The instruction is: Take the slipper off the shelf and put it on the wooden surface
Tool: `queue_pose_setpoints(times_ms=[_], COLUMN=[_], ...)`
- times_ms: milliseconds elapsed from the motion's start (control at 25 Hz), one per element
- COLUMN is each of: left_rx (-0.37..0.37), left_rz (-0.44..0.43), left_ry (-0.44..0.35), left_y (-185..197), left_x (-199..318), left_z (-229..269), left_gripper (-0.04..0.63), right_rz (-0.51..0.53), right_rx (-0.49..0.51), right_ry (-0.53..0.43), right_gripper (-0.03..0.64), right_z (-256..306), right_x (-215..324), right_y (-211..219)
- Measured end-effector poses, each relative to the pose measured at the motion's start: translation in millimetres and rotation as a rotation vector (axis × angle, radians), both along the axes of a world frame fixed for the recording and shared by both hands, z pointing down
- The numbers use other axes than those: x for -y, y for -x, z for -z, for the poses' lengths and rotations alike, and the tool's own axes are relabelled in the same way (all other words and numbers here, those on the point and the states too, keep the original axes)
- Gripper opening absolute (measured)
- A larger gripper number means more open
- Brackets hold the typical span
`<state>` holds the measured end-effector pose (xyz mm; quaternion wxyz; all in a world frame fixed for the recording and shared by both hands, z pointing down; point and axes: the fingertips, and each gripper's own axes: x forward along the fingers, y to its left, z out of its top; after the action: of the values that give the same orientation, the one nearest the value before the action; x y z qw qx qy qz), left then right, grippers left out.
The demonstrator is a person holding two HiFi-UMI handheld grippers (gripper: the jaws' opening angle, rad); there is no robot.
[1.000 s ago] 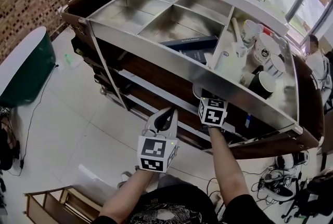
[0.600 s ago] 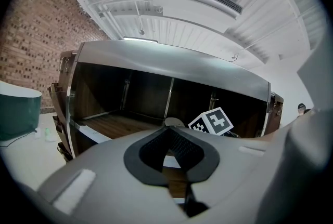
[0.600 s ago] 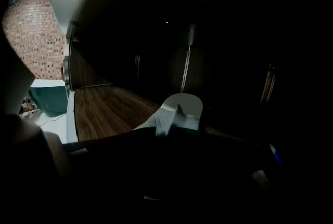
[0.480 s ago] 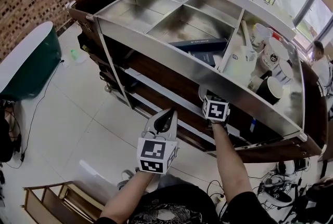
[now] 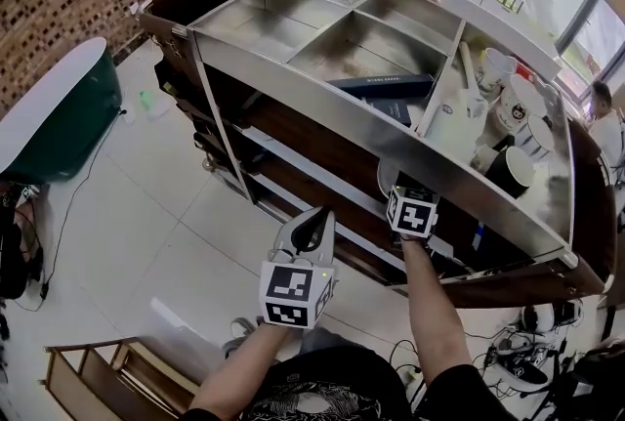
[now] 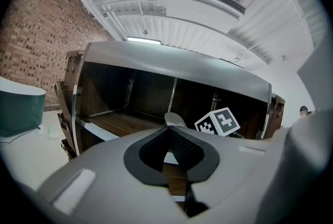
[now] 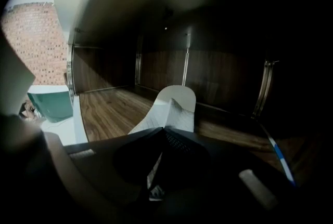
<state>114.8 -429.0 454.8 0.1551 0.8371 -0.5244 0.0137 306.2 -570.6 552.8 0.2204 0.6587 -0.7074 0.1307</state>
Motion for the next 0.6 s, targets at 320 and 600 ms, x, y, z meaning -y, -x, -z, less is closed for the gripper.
queue_pose_setpoints(times_ms=[320,600], left_rx=[0.014,0.035], left_rz=[0.021,0.084], left_ry=[0.016,0.03], left_y=[1.2,14.9], left_x=[-8.8,-17.3], left_z=[-0.5,0.7], left_gripper=[0.006,0.006], right_rz=[0.038,0.075], right_rx=[0.032,0.023], right_ry=[-0.032,-0.023], right_gripper=[0.008,0.008], right_z=[15.4,20.3], right_x=[-34.6,-65.0], right_y=[17.2,37.7])
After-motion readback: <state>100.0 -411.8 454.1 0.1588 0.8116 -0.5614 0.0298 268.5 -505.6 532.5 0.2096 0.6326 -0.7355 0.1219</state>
